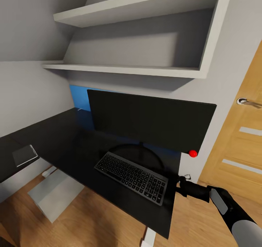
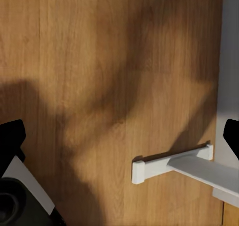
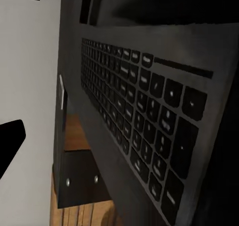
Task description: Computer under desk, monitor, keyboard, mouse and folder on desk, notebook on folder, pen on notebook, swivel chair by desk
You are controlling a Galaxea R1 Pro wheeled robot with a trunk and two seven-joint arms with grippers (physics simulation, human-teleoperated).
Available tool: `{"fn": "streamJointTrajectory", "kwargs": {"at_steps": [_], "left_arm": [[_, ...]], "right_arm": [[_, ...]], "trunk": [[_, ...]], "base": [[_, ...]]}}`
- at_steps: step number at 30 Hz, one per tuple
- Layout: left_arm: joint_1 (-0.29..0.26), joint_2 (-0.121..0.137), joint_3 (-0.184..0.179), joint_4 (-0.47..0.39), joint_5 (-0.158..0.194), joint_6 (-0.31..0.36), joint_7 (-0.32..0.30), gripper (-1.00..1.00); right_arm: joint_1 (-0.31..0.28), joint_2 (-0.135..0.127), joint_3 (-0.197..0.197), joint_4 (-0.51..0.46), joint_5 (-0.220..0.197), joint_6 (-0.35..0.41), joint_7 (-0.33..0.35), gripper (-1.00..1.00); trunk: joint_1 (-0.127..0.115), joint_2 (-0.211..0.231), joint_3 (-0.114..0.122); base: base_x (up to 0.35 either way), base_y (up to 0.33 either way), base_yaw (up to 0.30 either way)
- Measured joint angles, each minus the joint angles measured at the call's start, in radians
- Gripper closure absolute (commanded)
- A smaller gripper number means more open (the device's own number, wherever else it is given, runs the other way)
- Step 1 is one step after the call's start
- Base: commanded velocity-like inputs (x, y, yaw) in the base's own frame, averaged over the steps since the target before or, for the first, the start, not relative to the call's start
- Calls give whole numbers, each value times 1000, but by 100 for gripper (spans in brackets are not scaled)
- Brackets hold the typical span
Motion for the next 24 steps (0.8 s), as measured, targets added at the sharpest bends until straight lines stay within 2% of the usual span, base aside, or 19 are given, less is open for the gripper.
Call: {"fn": "streamJointTrajectory", "kwargs": {"at_steps": [1, 5, 8, 15, 17, 21, 24], "left_arm": [[0, 0, -1, 1, 0, -1, 0, -100], [0, 0, -3, 2, -1, -2, 1, -100], [0, 0, -4, 3, -1, -2, 1, -100], [0, -1, -6, 3, 0, -4, 1, -100], [0, -2, -7, 3, 1, -4, 1, -100], [0, -2, -8, 2, 3, -4, -2, -100], [-1, -2, -8, 2, 3, -3, -3, -100]], "right_arm": [[-4, -1, -25, 0, 0, -1, -20, -100], [-14, -4, -81, 0, 0, -2, -52, -100], [-16, -8, -96, -1, 1, -4, -66, -100], [-18, -14, -108, -17, 1, -13, -77, -100], [-15, -11, -104, -51, 3, -21, -79, -100], [-7, -7, -100, -181, 11, -40, -92, -100], [12, 6, -88, -283, 32, -49, -127, -100]], "trunk": [[0, 0, 0], [0, 0, 0], [0, 0, 0], [0, 0, 0], [0, 0, 0], [0, 0, 0], [0, 0, 0]], "base": [[-21, 0, 0], [-11, 0, 0], [-4, 0, 0], [-1, 0, 0], [0, 0, 0], [0, 0, 0], [0, 0, 0]]}}
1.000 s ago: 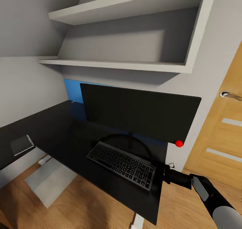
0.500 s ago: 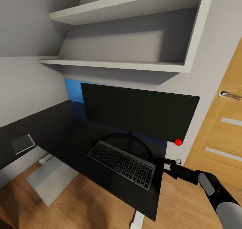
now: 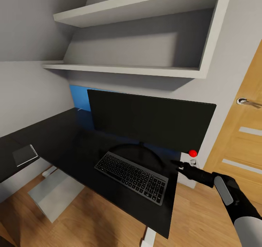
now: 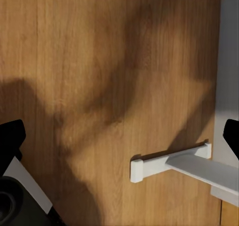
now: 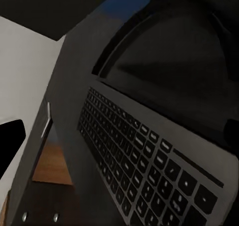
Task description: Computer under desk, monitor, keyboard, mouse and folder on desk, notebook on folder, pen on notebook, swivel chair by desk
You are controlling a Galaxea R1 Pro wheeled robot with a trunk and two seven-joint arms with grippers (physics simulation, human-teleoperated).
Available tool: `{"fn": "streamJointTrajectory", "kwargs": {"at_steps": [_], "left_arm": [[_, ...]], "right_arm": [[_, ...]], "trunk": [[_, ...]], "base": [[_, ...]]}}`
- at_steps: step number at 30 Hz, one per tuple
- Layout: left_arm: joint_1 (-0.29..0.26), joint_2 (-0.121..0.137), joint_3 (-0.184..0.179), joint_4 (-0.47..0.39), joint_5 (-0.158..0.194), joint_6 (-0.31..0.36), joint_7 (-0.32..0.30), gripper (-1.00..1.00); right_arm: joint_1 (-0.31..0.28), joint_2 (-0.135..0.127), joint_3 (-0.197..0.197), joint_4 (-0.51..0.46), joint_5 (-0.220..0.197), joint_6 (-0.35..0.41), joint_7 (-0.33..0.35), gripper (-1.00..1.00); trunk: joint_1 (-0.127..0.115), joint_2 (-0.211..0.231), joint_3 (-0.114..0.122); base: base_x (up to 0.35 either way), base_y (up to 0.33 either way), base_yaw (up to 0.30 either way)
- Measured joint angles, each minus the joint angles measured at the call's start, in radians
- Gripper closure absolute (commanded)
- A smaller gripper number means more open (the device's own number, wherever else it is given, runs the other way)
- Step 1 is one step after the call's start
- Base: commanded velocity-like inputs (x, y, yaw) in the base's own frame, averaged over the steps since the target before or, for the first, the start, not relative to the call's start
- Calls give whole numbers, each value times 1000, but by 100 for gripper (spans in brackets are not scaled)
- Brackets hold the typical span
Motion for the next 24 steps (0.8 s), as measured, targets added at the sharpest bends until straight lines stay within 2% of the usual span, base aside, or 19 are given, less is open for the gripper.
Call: {"fn": "streamJointTrajectory", "kwargs": {"at_steps": [1, 6, 9, 12, 13, 14, 20, 24], "left_arm": [[0, 0, 0, 0, 0, 0, 0, -100], [-1, 0, 0, -1, 1, 0, 0, -100], [-6, 0, 0, 0, 0, -1, 2, -100], [-10, 0, 0, 0, 0, -1, 3, -100], [-11, 0, 0, 0, -1, -1, 4, -100], [-12, 0, 0, 0, -1, -1, 5, -100], [-15, -1, 0, 0, -1, -1, 9, -100], [-16, -4, -2, -5, -1, -1, 11, -100]], "right_arm": [[0, 0, 0, -1, 1, 0, 0, -100], [38, 36, 45, -131, 43, -8, -90, -100], [52, 64, 94, -189, 60, -11, -146, -100], [57, 81, 147, -210, 66, -12, -178, -100], [59, 88, 182, -218, 69, -12, -197, -100], [60, 91, 198, -221, 71, -11, -207, -100], [62, 106, 254, -229, 69, -11, -275, -100], [62, 123, 306, -237, 80, -24, -309, -100]], "trunk": [[0, 0, 0], [-4, 7, 3], [-15, 28, 12], [-27, 49, 22], [-31, 56, 25], [-34, 63, 28], [-57, 105, 47], [-73, 133, 59]], "base": [[0, 0, 0], [0, 0, 0], [0, 0, 0], [0, 0, 0], [0, 0, 0], [0, 0, 0], [0, 0, 0], [0, 0, 0]]}}
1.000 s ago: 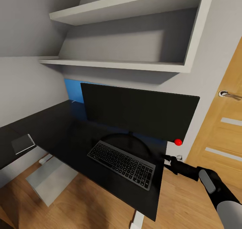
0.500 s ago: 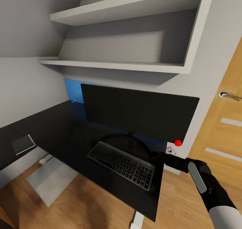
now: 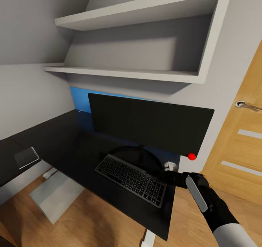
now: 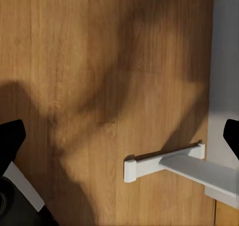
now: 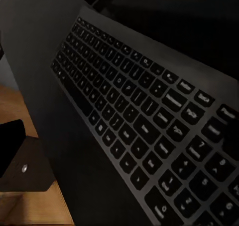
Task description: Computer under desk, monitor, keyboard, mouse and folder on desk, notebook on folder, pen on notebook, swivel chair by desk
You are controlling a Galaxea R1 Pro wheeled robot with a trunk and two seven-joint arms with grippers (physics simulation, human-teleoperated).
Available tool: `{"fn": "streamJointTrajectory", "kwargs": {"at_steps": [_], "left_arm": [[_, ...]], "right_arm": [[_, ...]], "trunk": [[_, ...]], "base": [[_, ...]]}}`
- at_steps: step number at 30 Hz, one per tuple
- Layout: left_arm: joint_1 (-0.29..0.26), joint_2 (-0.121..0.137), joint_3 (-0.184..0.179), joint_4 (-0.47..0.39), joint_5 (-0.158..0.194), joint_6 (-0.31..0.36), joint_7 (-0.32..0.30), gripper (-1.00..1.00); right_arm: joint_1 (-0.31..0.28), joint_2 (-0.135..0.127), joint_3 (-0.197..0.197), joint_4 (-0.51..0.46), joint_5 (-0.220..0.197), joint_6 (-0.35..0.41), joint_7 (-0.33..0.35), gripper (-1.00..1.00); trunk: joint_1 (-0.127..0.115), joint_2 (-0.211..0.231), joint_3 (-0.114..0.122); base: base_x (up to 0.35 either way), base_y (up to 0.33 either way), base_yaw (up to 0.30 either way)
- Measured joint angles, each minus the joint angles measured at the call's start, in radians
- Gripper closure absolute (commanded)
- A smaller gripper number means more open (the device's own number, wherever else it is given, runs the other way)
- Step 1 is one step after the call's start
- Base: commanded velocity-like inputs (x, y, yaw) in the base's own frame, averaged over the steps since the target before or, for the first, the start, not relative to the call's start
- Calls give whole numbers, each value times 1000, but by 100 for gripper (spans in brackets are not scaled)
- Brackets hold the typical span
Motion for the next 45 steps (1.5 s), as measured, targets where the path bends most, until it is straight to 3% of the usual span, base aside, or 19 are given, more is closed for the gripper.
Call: {"fn": "streamJointTrajectory", "kwargs": {"at_steps": [1, 6, 9, 12, 15, 26, 39, 45], "left_arm": [[-1, -1, -3, -3, 0, 0, 1, -100], [-14, -3, -43, -18, -1, -1, 7, -100], [-25, -4, -80, -25, -3, -2, 24, -100], [-23, 5, -79, -42, 8, -18, 40, -100], [-23, 5, -79, -59, 8, -35, 57, -100], [-23, 5, -79, -73, 7, -79, 120, -100], [-23, 5, -79, -73, 7, -79, 120, -100], [-44, 21, -69, -40, 7, -45, 86, -100]], "right_arm": [[0, 4, 36, -4, 19, -17, -30, -100], [-1, 28, 132, -22, 73, -70, -164, -100], [-1, 48, 167, -46, 89, -94, -237, -100], [-17, 65, 184, -63, 76, -85, -224, -100], [-21, 82, 188, -80, 76, -85, -224, -100], [-21, 82, 188, -95, 77, -85, -224, -100], [-21, 82, 188, -95, 77, -85, -224, -100], [-18, 92, 174, -89, 79, -86, -232, -100]], "trunk": [[-4, 7, 3], [-23, 42, 19], [-35, 63, 28], [-35, 63, 28], [-35, 63, 28], [-35, 63, 28], [-35, 63, 28], [-35, 63, 28]], "base": [[0, 0, 0], [0, 0, 0], [0, 0, 0], [0, 0, 0], [0, 0, 0], [0, 0, 0], [0, 1, 1], [0, 140, 124]]}}
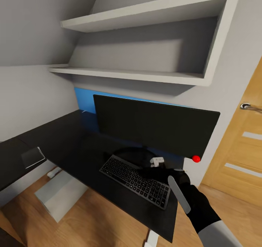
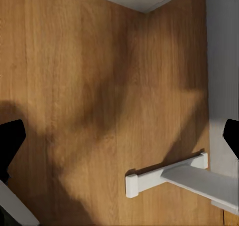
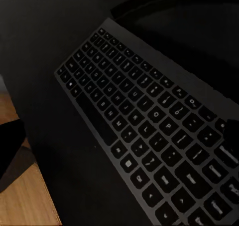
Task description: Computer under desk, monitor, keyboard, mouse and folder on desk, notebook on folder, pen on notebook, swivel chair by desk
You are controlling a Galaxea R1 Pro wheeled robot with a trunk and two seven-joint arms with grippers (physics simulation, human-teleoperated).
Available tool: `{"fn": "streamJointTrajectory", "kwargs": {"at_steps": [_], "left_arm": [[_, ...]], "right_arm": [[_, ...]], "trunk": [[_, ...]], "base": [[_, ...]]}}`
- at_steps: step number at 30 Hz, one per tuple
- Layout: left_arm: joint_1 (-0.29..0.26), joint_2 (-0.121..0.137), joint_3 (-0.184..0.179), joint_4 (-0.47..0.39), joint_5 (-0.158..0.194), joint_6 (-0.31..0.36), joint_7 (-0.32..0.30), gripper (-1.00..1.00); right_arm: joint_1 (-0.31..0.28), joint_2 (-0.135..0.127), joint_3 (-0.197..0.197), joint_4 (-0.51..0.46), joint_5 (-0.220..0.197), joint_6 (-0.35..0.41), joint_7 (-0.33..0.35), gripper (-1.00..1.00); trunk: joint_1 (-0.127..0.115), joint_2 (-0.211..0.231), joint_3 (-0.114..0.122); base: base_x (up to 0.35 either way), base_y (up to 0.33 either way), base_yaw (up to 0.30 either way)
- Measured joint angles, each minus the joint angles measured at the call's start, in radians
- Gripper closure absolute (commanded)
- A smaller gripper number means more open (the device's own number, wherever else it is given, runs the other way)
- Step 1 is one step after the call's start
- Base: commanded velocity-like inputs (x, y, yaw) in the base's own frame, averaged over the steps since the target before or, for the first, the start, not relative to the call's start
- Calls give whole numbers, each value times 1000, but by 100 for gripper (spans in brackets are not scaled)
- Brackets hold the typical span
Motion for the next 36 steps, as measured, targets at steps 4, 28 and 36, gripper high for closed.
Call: {"fn": "streamJointTrajectory", "kwargs": {"at_steps": [4, 28, 36], "left_arm": [[-7, 4, 1, 10, -2, 22, -23, -100], [-8, 3, -2, 37, -17, 47, -89, -100], [9, 12, 2, 273, -20, -120, -105, -100]], "right_arm": [[1, 5, -2, 0, 2, 0, -3, -100], [1, 23, 2, 2, 10, 1, -11, -100], [1, 23, 2, 2, 10, 1, -11, -100]], "trunk": [[0, 0, 0], [0, 0, 6], [0, 0, 10]], "base": [[0, 238, 209], [80, 265, 215], [237, 225, 232]]}}
